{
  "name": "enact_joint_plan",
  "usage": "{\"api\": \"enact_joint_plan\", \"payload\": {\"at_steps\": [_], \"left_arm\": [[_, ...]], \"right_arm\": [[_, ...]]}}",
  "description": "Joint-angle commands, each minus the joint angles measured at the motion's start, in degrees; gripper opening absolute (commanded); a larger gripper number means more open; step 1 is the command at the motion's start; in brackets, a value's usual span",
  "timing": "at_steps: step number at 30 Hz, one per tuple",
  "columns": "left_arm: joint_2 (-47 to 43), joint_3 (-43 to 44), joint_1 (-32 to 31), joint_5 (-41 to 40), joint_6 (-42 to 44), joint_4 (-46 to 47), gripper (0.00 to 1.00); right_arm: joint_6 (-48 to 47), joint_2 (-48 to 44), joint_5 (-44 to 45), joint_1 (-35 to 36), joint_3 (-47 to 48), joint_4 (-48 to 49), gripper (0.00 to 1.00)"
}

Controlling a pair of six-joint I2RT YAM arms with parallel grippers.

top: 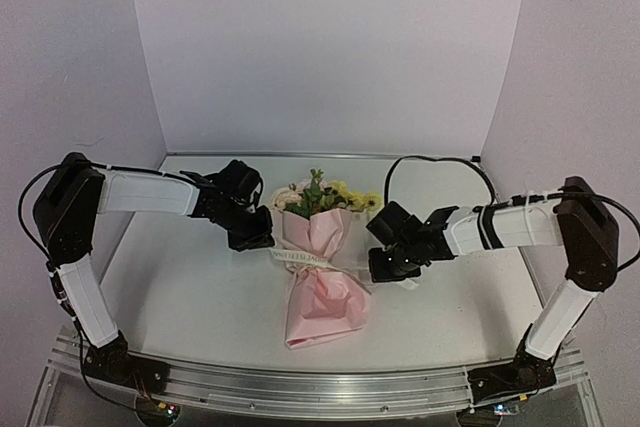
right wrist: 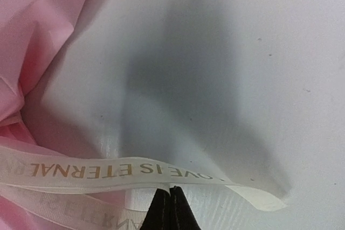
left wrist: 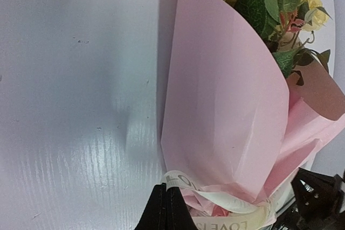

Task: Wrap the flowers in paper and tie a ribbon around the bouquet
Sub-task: Tie the half-tied ribbon around the folded bouquet.

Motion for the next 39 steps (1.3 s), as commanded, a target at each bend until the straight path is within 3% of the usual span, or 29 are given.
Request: {"api": "enact_joint_plan", "payload": {"at_steps": [1, 14, 37, 39], "left_arm": [[-2.6, 0.3, 1.1, -3.1, 1.8, -2.6, 0.0], [-7.5, -5.4, 4.5, -3.0, 3.0, -1.6, 0.0], [-5.7, -1.6, 4.6, -3.9, 5.9, -3.4, 0.0], [-5.5, -1.4, 4.6, -3.7, 5.9, -3.4, 0.0]], "right_arm": [[4.1, -7.5, 8.9, -0.1, 1.6, -4.6, 0.0], [11.1, -3.2, 11.6, -3.1, 3.4, -9.8, 0.0], [-0.7, 2.9, 11.1, -0.2, 13.0, -13.1, 0.0], [0.8, 2.5, 9.9, -0.2, 12.8, -13.2, 0.08]]}}
